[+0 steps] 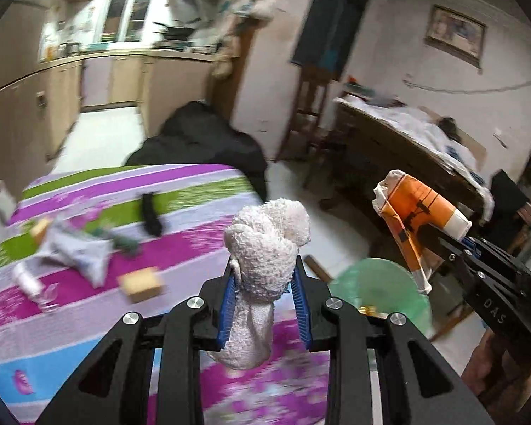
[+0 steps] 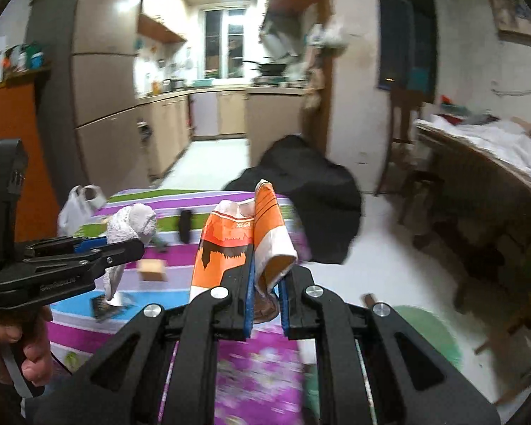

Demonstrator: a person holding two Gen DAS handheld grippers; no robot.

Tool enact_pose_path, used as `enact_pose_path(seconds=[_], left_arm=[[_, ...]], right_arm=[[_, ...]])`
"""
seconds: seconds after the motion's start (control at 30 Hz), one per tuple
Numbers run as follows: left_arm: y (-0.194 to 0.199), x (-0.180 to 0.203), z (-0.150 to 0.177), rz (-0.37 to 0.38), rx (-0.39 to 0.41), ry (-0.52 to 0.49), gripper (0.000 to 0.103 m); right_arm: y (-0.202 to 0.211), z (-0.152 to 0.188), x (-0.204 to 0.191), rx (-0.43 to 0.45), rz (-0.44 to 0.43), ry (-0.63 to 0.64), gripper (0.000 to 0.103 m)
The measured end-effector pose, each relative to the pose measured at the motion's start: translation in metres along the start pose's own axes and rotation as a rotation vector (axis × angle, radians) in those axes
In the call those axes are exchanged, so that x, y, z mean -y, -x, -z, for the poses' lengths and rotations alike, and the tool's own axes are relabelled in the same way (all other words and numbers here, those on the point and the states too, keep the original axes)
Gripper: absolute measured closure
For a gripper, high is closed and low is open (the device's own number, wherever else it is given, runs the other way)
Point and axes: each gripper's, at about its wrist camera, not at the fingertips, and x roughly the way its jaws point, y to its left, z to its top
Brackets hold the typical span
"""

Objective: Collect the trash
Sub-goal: 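Carry both items over the green bin and open both tools to drop them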

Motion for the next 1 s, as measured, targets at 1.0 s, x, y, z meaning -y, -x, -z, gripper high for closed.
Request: enact_pose_path(seconds=[1.0], left_arm=[[-0.226,0.216,0.035,0.152,-0.359,-0.192,0.073]], right_arm=[[-0.028,0.094,0.211,-0.326,0.244,-0.202,0.093]])
